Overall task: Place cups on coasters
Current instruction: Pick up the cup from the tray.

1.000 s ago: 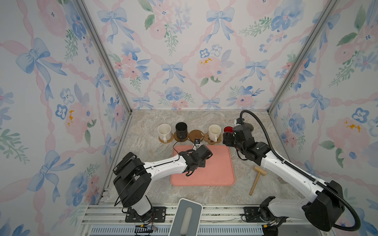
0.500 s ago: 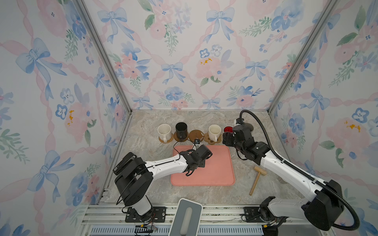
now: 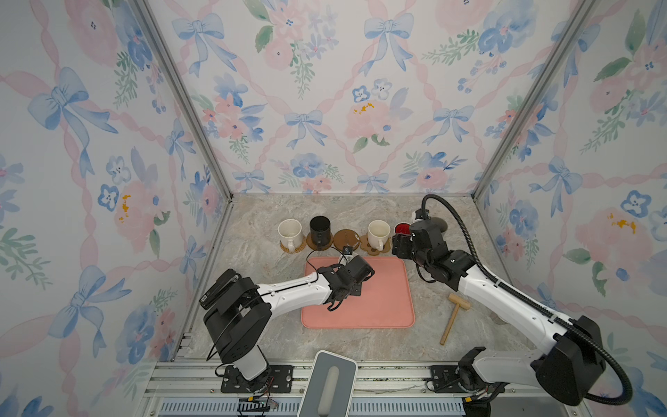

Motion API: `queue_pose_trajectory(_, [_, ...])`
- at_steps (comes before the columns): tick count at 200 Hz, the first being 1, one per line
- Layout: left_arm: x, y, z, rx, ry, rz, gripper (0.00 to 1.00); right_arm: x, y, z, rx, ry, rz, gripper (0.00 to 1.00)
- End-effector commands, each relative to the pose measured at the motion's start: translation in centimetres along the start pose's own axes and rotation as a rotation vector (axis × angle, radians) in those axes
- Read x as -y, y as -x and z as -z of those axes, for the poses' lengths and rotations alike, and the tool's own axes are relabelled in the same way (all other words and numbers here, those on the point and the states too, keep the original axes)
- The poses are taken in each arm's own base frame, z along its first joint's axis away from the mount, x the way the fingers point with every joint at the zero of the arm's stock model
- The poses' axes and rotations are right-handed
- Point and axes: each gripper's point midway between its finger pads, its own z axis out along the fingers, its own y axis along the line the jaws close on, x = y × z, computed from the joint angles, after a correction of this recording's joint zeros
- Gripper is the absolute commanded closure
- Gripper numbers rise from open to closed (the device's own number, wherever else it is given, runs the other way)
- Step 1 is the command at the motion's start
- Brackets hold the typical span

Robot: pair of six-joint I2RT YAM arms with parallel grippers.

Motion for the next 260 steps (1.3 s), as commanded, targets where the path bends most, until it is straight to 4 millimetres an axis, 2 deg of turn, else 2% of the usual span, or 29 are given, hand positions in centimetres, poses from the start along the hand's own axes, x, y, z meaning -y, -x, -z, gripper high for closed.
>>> queue_pose_trajectory(1, [-0.4, 0.0, -0.2, -0.010, 0.021, 0.003, 0.93, 0.0, 0.1, -0.4, -0.001, 0.002, -0.016, 0.26])
queue_pose_trajectory(15, [-0.6, -0.1, -0.3, -0.013, 0.024, 0.001, 1.00, 0.1, 0.0, -0.4, -0.005, 0.003, -0.014, 0.26])
queue_pose_trajectory(86, [-0.3, 0.5, 0.4, 0.013, 0.018, 0.003, 1.00, -0.3, 0.1, -0.4, -0.010, 0.020, -0.013, 0.27])
queue_pose_trajectory(189, [0.1, 4.1, 2.8, 0.136, 0.026, -0.008, 1.00, -0.3, 0.2, 0.1, -0.004, 0.029, -0.016, 0.27])
queue_pose_trajectory(260, [0.3, 6.7, 3.0, 0.184, 0.043, -0.017, 1.00, -0.2, 0.2, 0.1, -0.003, 0.026, -0.012, 0.27])
